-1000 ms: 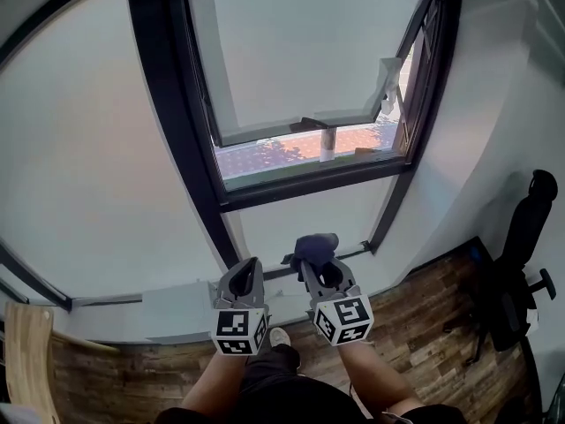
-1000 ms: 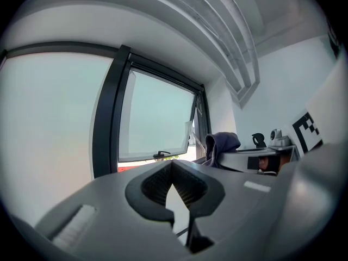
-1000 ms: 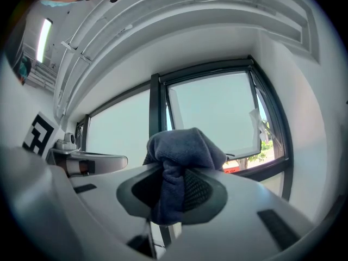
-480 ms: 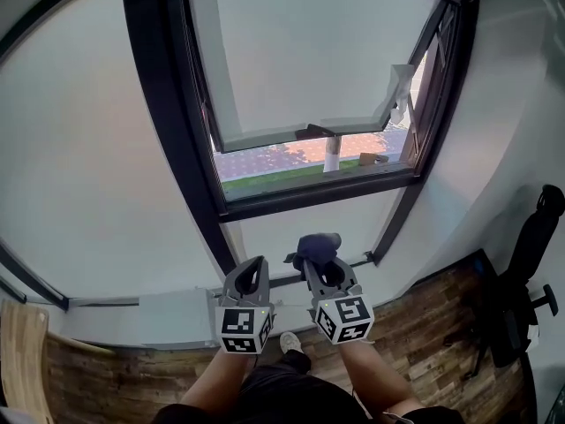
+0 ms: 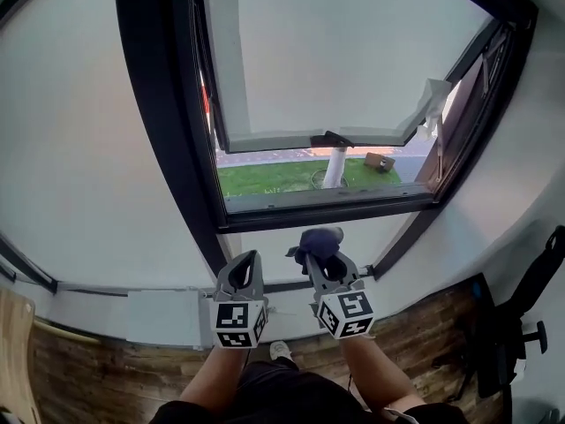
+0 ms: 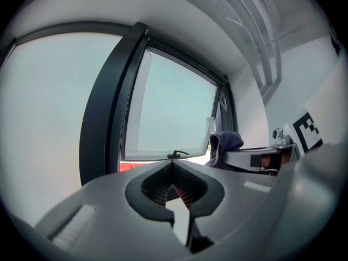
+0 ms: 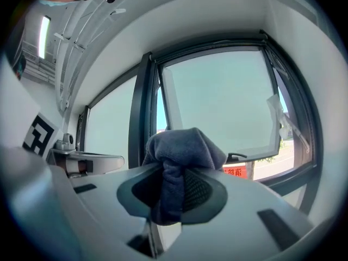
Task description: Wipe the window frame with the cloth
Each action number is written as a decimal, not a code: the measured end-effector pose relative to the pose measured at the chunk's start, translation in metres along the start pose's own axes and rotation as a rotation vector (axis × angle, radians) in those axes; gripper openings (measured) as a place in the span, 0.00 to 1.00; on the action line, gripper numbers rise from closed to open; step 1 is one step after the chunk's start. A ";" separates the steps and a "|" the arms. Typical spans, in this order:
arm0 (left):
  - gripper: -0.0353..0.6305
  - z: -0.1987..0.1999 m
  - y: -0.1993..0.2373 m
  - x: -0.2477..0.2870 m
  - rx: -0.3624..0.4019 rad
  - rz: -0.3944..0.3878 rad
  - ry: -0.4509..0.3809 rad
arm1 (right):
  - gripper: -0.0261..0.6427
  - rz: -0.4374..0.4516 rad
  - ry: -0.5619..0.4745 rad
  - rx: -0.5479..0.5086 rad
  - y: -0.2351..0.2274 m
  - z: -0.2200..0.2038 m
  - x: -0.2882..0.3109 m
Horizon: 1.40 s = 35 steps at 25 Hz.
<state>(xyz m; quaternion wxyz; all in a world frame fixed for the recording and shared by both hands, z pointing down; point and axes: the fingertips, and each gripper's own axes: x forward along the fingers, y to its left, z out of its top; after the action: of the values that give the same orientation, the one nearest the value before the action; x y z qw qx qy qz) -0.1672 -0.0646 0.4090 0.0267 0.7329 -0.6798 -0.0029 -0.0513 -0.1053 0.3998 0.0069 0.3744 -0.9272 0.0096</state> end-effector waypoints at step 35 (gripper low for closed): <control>0.06 -0.030 0.141 0.025 -0.013 0.406 0.078 | 0.15 0.406 0.326 -0.213 0.092 -0.116 0.255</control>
<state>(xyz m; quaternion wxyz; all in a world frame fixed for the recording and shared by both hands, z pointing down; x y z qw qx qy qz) -0.3043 -0.0989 0.4454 0.0576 0.5802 -0.8120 0.0267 -0.2976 -0.2137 0.5195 0.1934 0.1715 -0.9656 -0.0266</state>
